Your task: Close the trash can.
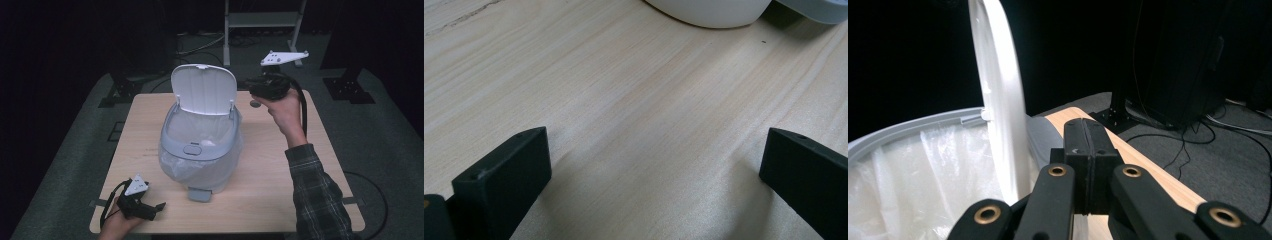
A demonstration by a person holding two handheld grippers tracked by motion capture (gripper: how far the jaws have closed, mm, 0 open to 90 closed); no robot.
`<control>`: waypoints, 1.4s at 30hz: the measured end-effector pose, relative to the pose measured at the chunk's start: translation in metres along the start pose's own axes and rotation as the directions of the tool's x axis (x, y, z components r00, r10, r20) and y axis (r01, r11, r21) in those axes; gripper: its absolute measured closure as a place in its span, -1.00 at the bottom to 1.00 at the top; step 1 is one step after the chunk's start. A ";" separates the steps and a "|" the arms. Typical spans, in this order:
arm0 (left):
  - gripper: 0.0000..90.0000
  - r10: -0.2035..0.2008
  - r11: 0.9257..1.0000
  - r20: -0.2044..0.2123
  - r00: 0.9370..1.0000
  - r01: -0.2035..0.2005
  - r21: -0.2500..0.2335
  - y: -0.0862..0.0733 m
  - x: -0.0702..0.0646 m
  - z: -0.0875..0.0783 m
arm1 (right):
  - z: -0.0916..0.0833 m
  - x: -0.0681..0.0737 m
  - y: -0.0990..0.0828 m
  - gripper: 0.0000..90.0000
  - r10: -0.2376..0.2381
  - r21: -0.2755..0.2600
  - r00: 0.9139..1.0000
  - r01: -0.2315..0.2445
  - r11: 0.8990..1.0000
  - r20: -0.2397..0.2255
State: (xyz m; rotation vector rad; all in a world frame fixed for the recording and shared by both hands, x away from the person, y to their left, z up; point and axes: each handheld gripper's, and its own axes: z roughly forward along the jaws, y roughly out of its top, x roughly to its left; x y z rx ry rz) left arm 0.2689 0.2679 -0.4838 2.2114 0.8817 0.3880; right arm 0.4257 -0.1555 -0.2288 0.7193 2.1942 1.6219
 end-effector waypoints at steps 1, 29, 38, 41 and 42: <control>-1.00 0.000 1.000 0.000 1.000 0.000 0.000 0.000 0.000 0.000 | 0.000 0.001 0.001 0.99 -0.005 -0.002 1.000 0.005 1.000 -0.005; -1.00 0.000 1.000 0.001 1.000 0.000 0.001 0.000 0.000 0.000 | -0.006 0.039 0.007 1.00 -0.073 -0.003 0.992 0.073 0.997 -0.104; -1.00 0.000 1.000 0.000 1.000 0.000 0.001 0.000 0.000 0.000 | -0.009 0.054 0.005 1.00 -0.077 0.006 0.986 0.079 0.997 -0.149; -1.00 0.000 1.000 0.001 1.000 0.000 0.001 0.000 0.000 0.000 | -0.009 0.058 0.003 1.00 -0.078 0.004 0.982 0.080 0.997 -0.172; -1.00 0.000 1.000 0.000 1.000 0.000 0.001 0.000 0.000 0.000 | -0.008 0.060 0.003 1.00 -0.079 0.011 0.981 0.082 0.997 -0.177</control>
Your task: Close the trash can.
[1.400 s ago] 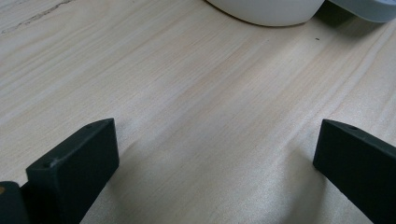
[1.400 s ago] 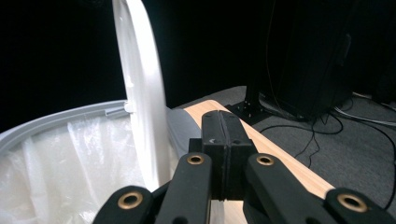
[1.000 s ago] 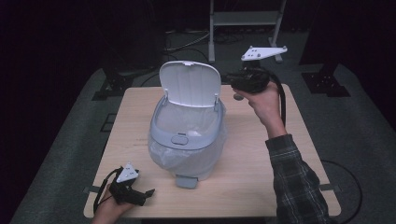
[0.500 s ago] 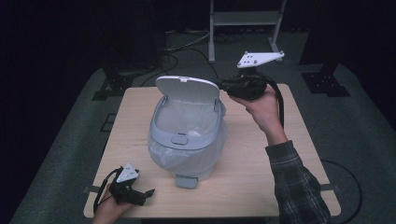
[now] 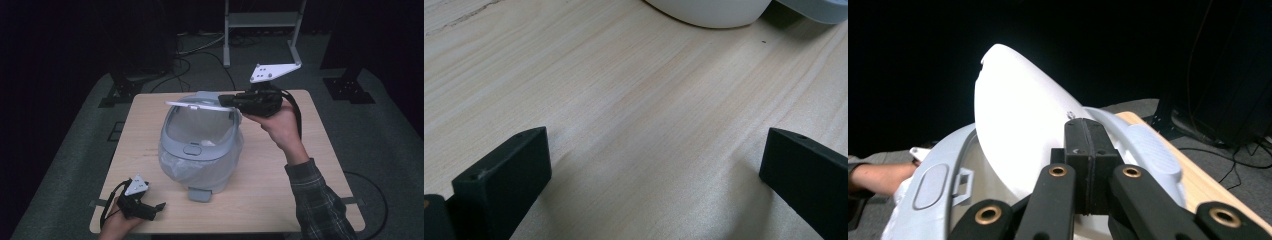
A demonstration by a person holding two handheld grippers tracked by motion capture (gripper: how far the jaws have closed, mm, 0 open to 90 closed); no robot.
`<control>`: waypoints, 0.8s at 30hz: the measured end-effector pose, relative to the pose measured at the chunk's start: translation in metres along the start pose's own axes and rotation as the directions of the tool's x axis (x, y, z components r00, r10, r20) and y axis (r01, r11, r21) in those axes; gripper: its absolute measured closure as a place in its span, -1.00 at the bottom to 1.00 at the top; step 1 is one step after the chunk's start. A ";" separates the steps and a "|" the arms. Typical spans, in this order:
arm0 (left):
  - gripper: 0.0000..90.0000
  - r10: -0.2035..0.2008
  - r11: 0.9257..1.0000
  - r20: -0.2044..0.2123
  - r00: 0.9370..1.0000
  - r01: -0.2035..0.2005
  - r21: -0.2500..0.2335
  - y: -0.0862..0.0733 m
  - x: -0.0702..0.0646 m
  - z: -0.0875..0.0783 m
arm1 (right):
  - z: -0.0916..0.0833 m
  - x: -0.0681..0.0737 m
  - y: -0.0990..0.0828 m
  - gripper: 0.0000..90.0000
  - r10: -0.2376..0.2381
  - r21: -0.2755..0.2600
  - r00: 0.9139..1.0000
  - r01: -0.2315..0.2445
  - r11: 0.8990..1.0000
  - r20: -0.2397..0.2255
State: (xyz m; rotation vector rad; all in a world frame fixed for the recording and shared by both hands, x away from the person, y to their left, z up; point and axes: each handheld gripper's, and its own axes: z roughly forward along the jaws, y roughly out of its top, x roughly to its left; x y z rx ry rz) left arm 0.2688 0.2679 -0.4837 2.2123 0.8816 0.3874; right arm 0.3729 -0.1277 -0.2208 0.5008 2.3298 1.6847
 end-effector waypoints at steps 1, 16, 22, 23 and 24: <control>-1.00 0.000 1.000 0.000 1.000 0.000 0.000 0.000 0.000 0.000 | 0.002 0.004 0.000 1.00 0.001 0.010 1.000 -0.001 1.000 -0.016; -1.00 0.000 1.000 -0.001 1.000 0.000 -0.001 0.000 0.000 0.000 | 0.016 0.040 -0.001 0.99 -0.056 0.045 0.991 0.062 0.997 -0.121; -1.00 0.000 1.000 -0.001 1.000 0.000 -0.001 0.000 0.000 0.000 | 0.025 0.049 -0.001 0.99 -0.077 0.068 0.986 0.088 0.994 -0.146; -1.00 0.000 1.000 -0.001 1.000 0.000 -0.001 0.000 0.000 0.000 | 0.025 0.049 -0.001 0.99 -0.077 0.068 0.986 0.088 0.994 -0.146; -1.00 0.000 1.000 -0.001 1.000 0.000 -0.001 0.000 0.000 0.000 | 0.030 0.052 -0.001 0.99 -0.082 0.082 0.985 0.096 0.992 -0.155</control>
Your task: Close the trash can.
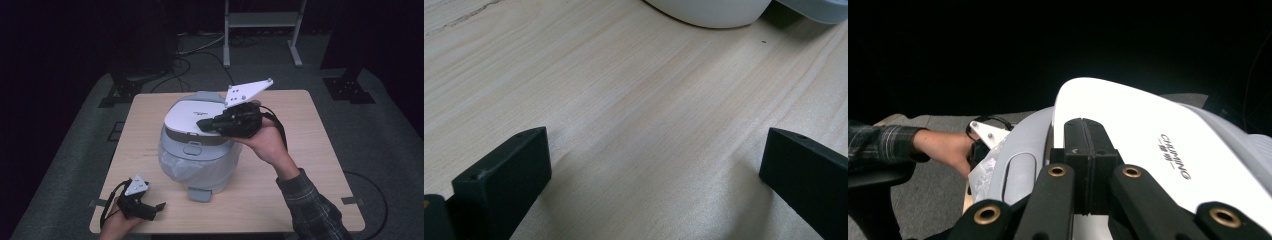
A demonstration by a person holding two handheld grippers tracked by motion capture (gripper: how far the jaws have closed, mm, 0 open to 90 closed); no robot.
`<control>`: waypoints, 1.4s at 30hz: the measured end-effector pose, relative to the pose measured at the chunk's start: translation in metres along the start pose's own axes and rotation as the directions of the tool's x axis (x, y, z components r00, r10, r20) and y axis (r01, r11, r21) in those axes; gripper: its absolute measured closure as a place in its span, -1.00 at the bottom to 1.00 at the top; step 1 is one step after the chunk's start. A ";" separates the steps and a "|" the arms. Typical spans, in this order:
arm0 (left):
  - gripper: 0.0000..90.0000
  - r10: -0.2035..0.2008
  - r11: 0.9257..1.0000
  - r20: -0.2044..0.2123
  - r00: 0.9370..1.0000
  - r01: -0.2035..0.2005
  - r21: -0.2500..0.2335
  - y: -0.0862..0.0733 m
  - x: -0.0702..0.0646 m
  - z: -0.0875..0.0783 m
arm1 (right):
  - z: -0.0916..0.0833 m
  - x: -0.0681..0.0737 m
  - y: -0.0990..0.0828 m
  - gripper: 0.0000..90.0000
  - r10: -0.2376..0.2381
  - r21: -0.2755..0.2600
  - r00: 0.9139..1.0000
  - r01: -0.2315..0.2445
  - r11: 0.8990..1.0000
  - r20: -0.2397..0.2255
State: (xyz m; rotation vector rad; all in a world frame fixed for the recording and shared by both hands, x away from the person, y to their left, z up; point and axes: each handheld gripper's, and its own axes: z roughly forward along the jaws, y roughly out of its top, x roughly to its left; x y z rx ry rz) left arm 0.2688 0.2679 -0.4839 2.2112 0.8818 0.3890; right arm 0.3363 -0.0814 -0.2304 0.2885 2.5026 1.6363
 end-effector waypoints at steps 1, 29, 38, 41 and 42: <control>-1.00 0.000 1.000 0.000 1.000 0.000 0.000 0.000 0.000 0.000 | 0.002 0.000 0.000 0.99 -0.001 0.005 1.000 0.001 1.000 -0.003; -1.00 0.001 1.000 0.000 1.000 -0.001 0.001 0.000 0.000 0.000 | 0.027 0.013 -0.010 1.00 -0.018 0.126 1.000 0.021 0.992 -0.024; -1.00 0.001 1.000 0.000 1.000 -0.001 0.000 0.000 0.000 0.000 | 0.014 0.006 -0.014 0.36 0.008 0.085 0.999 -0.011 0.996 0.036; -1.00 0.000 1.000 0.000 1.000 0.000 0.000 0.000 0.000 0.000 | 0.004 0.003 -0.019 0.13 0.028 0.071 0.997 -0.033 0.997 0.073; -1.00 0.000 1.000 0.000 1.000 0.000 0.000 0.000 0.000 0.000 | 0.000 0.002 -0.021 0.04 0.036 0.067 0.995 -0.042 0.997 0.088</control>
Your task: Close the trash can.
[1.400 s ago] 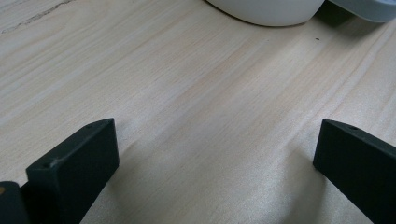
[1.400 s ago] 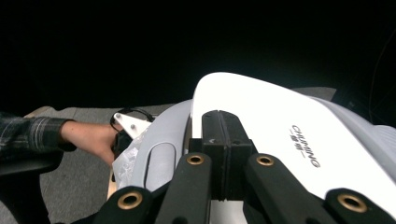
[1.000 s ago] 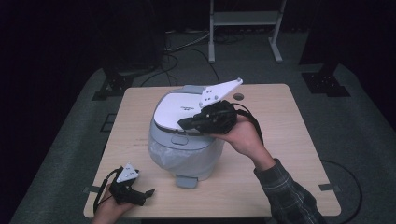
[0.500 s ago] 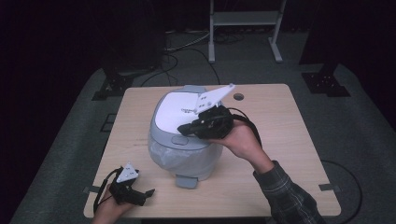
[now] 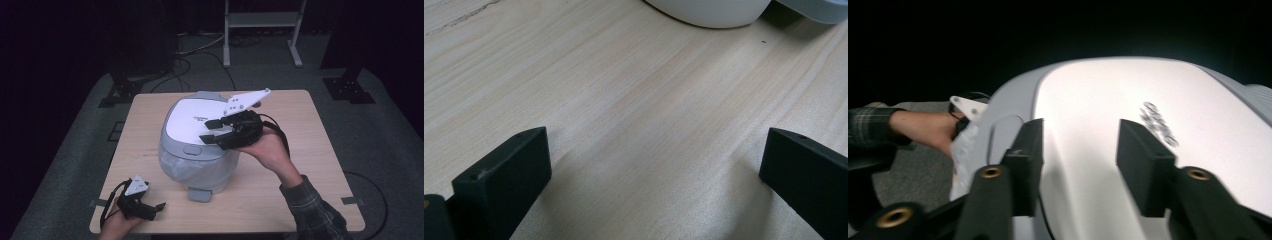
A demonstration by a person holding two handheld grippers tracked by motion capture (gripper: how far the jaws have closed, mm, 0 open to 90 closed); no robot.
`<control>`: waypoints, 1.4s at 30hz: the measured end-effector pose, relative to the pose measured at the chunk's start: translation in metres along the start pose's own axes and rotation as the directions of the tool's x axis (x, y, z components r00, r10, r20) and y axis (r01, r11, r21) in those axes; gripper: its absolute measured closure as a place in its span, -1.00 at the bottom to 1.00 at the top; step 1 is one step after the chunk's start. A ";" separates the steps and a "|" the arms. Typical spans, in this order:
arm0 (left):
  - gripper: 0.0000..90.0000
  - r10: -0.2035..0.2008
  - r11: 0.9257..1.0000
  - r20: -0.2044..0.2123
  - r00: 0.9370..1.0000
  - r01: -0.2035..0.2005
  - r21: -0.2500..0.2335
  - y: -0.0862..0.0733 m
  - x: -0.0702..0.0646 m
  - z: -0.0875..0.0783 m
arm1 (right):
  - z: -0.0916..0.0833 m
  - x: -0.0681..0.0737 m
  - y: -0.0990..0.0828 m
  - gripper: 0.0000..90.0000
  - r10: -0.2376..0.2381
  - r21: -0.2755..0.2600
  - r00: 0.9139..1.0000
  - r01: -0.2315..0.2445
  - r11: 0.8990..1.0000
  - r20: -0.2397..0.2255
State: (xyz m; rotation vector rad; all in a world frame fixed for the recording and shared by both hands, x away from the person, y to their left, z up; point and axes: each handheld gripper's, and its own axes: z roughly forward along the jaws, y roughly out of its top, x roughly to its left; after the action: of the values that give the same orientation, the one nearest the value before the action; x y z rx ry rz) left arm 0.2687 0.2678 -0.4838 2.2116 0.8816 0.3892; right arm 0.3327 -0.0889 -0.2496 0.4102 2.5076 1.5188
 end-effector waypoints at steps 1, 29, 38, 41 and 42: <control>-1.00 0.001 1.000 0.000 1.000 -0.001 0.000 0.000 0.000 0.000 | -0.004 -0.002 -0.002 -0.01 0.010 -0.008 1.000 -0.010 1.000 0.015; -1.00 0.001 1.000 0.000 1.000 -0.001 0.001 0.000 0.000 0.000 | -0.084 -0.022 -0.097 -0.82 0.163 -0.097 0.941 -0.140 0.985 0.296; -1.00 0.000 1.000 0.000 1.000 0.000 0.002 0.000 0.000 0.000 | -0.085 -0.020 -0.124 -0.82 0.177 -0.079 0.926 -0.160 0.984 0.334; -1.00 0.000 1.000 0.000 1.000 0.000 0.002 0.000 0.000 0.000 | -0.083 -0.020 -0.133 -0.82 0.179 -0.070 0.921 -0.165 0.984 0.346; -1.00 0.000 1.000 0.000 1.000 0.000 0.002 0.000 0.000 0.000 | -0.083 -0.020 -0.136 -0.82 0.178 -0.065 0.920 -0.166 0.984 0.349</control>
State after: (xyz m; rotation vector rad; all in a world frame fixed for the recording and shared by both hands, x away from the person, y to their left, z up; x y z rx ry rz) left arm 0.2687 0.2679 -0.4837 2.2135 0.8821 0.3881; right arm 0.3083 -0.2247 -0.3313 0.8389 2.2087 1.3939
